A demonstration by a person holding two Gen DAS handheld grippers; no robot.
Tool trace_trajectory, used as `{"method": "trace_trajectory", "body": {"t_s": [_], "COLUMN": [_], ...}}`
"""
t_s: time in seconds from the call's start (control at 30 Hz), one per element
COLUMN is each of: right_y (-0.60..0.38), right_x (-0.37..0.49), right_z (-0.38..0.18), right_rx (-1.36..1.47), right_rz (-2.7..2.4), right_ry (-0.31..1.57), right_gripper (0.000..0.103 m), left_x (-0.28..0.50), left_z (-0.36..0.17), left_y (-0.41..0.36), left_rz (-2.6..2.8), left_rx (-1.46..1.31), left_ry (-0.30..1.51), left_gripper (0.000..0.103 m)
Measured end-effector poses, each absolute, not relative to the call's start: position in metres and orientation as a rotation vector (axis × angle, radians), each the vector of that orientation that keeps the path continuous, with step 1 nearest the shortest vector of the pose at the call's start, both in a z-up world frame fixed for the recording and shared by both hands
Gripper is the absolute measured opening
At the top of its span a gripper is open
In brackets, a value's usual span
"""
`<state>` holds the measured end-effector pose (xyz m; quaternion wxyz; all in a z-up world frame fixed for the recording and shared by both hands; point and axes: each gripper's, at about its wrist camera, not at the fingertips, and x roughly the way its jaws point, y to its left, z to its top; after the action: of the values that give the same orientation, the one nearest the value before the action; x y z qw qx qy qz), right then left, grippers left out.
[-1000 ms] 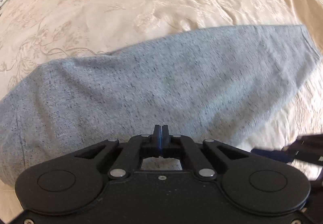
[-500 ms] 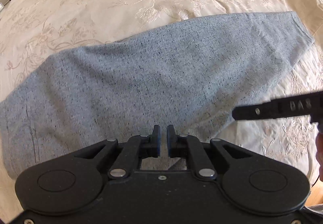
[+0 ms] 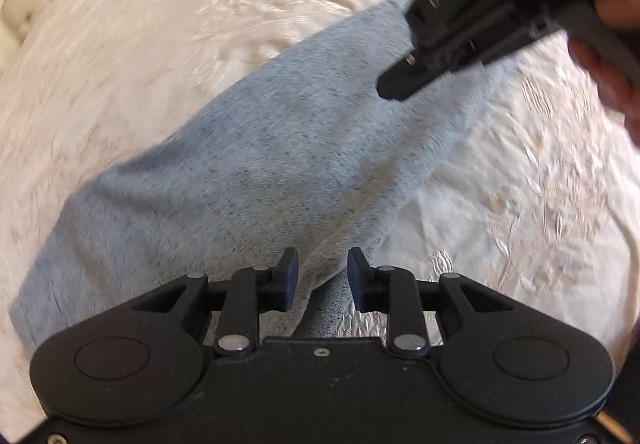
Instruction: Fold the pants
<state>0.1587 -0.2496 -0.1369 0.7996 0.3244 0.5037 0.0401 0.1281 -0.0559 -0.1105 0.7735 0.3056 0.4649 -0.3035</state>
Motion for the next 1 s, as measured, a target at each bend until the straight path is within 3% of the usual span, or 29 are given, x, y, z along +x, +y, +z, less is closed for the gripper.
{"method": "trace_trajectory", "body": {"t_s": [0.17,0.3,0.33,0.37,0.4,0.6,0.83,1.0], "right_y": [-0.254,-0.246,-0.242,-0.238,-0.233,-0.183,-0.131,-0.133], "right_x": [0.138,0.118,0.114,0.110,0.105,0.089,0.117,0.142], "right_z": [-0.136,-0.138,-0.138,-0.138,-0.138,-0.134,-0.139,-0.165], "right_rx": [0.651,0.576,0.552,0.532,0.503,0.239,0.110,-0.018], "right_rz": [0.113,0.158,0.173,0.190,0.210,0.346,0.414,0.300], "right_ry": [1.119,1.146,1.151,1.153,1.152,1.098,0.985,1.048], "right_gripper": [0.009,0.010,0.010,0.010,0.010,0.011,0.013,0.012], "left_x": [0.122,0.133,0.136,0.141,0.148,0.189,0.190,0.184], "left_z": [-0.122,-0.133,-0.135,-0.136,-0.134,-0.097,-0.087,-0.092], "left_y": [-0.058,-0.056,-0.055,-0.055,-0.053,-0.026,-0.034,-0.031], "left_rz": [-0.649,-0.606,-0.623,-0.636,-0.637,-0.560,-0.548,-0.545], "left_rx": [0.737,0.753,0.740,0.713,0.662,0.289,0.334,0.311], "left_ry": [1.011,1.053,1.085,1.121,1.153,1.210,1.161,1.181], "left_gripper": [0.048,0.046,0.038,0.006,0.003,0.003,0.003,0.003]}}
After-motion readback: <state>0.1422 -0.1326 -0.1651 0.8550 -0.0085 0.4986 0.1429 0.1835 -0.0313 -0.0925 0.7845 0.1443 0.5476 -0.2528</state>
